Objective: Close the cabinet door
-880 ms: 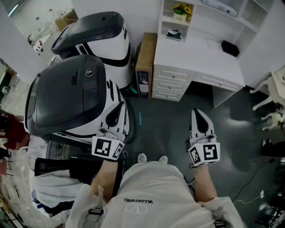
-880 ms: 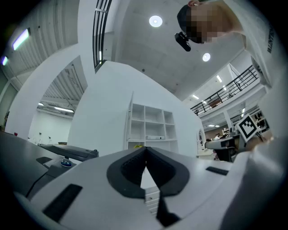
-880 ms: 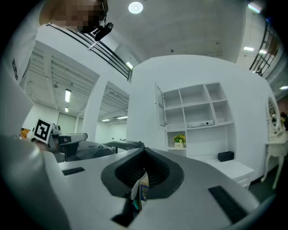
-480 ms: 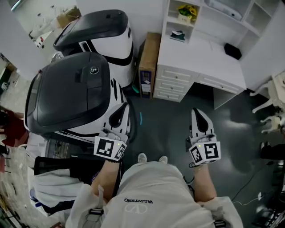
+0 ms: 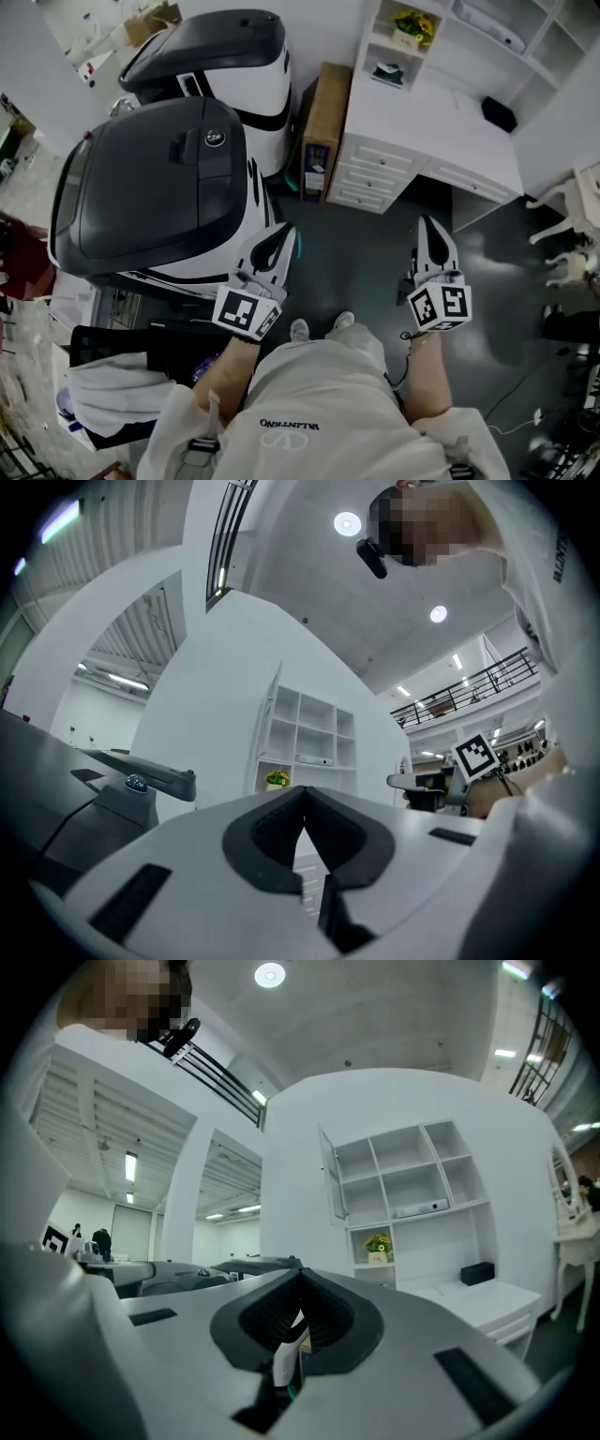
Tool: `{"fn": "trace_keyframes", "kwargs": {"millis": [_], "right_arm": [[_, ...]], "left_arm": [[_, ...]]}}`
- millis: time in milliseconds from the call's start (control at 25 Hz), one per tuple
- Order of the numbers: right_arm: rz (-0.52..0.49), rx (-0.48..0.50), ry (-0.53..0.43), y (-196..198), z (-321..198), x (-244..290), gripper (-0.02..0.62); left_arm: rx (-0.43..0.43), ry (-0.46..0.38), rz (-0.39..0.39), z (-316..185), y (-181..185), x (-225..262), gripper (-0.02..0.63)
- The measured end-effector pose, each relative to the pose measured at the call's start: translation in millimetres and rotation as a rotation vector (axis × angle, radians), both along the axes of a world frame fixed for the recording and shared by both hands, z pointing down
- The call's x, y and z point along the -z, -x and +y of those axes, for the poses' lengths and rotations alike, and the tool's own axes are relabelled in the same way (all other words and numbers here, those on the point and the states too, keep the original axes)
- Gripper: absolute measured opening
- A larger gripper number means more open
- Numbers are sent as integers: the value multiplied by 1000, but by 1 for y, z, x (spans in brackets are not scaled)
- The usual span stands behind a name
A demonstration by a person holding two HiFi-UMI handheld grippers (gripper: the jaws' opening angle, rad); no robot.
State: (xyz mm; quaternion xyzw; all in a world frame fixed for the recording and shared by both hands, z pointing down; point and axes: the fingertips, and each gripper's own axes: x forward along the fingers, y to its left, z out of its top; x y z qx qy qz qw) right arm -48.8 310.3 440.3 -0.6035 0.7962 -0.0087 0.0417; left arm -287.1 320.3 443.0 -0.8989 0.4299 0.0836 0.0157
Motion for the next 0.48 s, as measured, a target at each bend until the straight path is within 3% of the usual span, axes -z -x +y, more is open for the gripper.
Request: {"fn": "trace_keyframes", "kwargs": {"millis": [480], "right_arm": [[-56, 44, -17, -2, -61, 2, 12]], "left_arm": [[12, 5, -19, -47, -24, -3, 0]]}}
